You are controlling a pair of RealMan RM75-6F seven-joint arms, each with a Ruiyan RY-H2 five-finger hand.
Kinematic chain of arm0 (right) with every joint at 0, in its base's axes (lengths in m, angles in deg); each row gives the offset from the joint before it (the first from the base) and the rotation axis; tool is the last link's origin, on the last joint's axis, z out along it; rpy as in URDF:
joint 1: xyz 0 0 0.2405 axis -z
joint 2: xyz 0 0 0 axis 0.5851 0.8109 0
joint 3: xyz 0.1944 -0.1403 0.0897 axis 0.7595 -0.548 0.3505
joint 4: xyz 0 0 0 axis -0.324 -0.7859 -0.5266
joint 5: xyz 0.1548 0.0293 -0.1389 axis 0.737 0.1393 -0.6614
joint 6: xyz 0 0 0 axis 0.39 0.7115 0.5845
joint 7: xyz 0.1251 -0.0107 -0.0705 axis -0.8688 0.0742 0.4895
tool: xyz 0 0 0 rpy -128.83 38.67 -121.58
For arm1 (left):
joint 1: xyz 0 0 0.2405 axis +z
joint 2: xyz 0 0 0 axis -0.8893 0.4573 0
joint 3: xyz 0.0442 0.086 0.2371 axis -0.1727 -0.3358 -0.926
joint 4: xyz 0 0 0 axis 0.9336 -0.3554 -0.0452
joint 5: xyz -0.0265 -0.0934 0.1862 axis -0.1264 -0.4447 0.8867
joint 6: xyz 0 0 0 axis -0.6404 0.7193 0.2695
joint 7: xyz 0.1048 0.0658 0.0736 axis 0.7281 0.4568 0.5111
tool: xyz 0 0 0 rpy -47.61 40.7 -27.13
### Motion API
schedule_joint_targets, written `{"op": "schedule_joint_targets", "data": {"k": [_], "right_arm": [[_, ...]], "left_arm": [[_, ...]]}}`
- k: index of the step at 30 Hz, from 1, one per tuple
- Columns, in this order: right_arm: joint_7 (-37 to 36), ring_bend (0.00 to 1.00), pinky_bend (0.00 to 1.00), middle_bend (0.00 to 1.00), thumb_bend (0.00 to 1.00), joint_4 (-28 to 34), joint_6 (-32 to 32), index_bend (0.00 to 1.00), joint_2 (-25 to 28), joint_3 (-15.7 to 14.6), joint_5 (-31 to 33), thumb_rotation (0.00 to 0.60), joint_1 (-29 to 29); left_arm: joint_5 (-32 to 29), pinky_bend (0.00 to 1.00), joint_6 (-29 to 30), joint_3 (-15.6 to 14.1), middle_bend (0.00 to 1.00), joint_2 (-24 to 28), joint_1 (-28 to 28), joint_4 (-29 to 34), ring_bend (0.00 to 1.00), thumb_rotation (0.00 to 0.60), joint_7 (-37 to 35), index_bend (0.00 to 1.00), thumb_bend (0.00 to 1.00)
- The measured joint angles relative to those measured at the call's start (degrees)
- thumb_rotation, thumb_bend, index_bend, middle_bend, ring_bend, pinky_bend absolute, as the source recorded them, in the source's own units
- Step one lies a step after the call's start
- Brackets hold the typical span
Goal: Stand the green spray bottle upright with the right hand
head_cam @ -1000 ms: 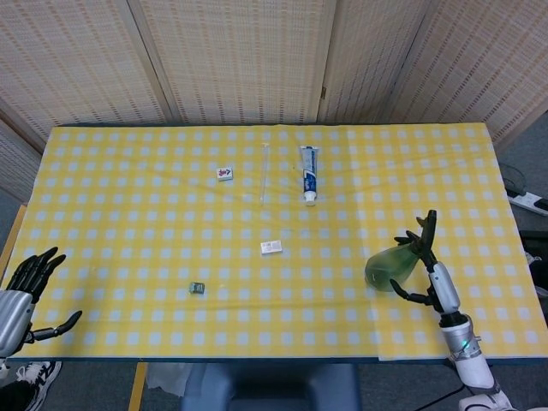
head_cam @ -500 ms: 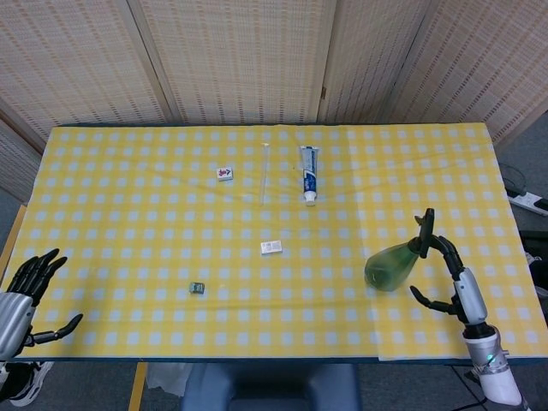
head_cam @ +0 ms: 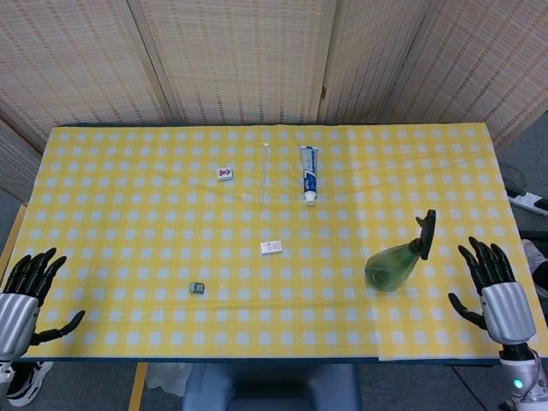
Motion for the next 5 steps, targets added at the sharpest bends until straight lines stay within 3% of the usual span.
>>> {"op": "schedule_joint_targets", "data": {"k": [5], "right_arm": [[21.4, 0.02, 0.0, 0.03, 0.31, 16.4, -0.1, 0.0, 4.8, -0.7, 0.5, 0.6, 2.1]], "left_arm": [[-0.6, 0.0, 0.3, 0.4, 0.0, -2.0, 0.6, 0.5, 0.03, 0.278, 5.9, 0.05, 0.31]]}}
